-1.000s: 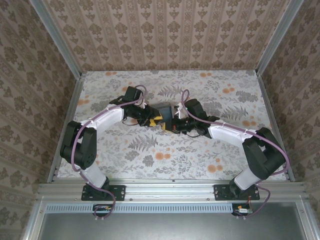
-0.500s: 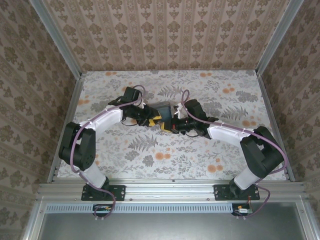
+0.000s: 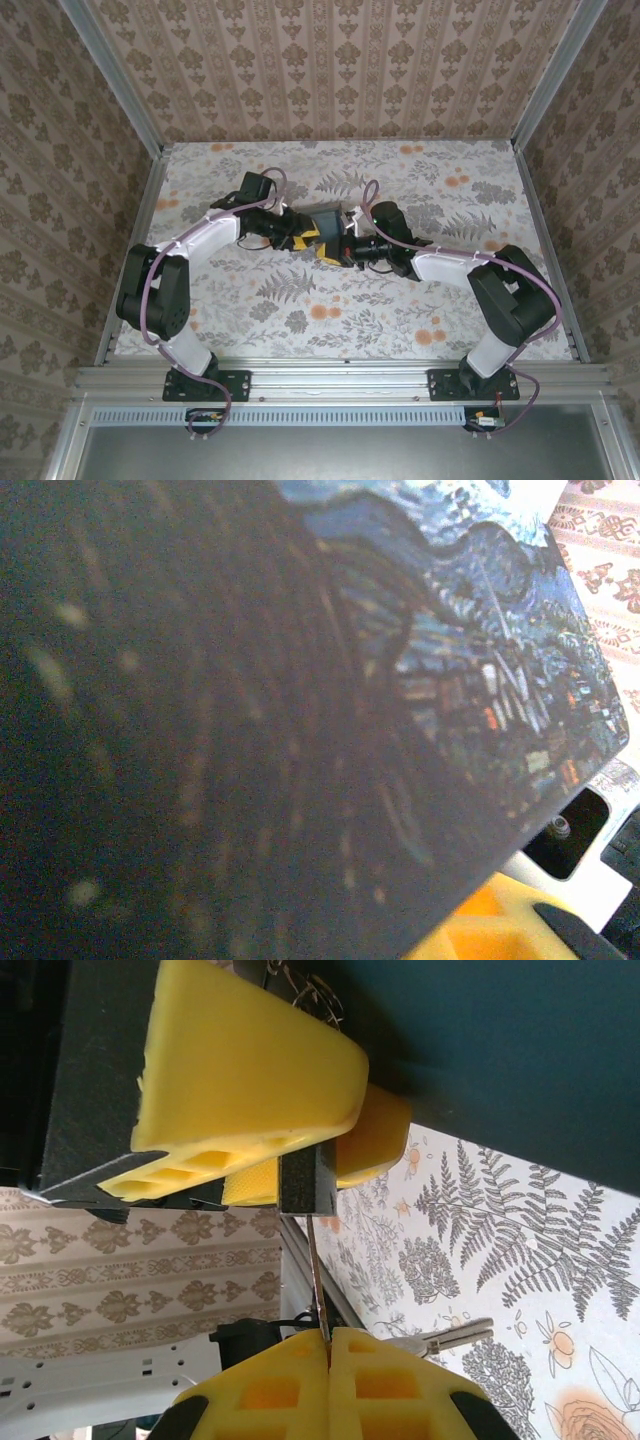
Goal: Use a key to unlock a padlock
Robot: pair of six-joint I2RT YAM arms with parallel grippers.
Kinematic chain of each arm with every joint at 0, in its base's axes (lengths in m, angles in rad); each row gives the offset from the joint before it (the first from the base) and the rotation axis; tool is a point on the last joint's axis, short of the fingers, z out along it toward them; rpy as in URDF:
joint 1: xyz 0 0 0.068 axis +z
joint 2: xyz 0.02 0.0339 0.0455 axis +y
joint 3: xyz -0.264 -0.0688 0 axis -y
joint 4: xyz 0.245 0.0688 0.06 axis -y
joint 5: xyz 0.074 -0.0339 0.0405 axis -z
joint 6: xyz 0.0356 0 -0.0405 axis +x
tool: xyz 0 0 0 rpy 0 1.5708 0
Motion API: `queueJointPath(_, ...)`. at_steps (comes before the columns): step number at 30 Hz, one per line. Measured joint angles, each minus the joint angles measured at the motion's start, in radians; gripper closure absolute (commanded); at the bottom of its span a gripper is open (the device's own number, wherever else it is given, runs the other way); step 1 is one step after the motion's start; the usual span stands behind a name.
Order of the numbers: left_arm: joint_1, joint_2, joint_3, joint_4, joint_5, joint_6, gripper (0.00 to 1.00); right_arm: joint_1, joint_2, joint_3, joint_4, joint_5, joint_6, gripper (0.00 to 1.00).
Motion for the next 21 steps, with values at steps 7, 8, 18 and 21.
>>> queueJointPath(7, 0.009, 0.000, 0.003, -0.054, 0.012, 0.101, 1.00, -0.009, 0.004, -0.026, 0.056, -0.029, 0.035, 1.00)
queueJointPath(8, 0.011, 0.000, 0.003, -0.065, 0.014, 0.117, 1.00, -0.010, 0.006, -0.031, 0.067, -0.035, 0.043, 1.00)
queueJointPath(18, 0.019, 0.000, -0.016, -0.042, 0.020, 0.121, 1.00, -0.012, 0.038, -0.052, 0.166, -0.040, 0.126, 1.00)
queueJointPath(21, 0.021, -0.011, -0.024, -0.027, 0.010, 0.100, 1.00, -0.006, 0.047, -0.064, 0.211, -0.035, 0.164, 1.00)
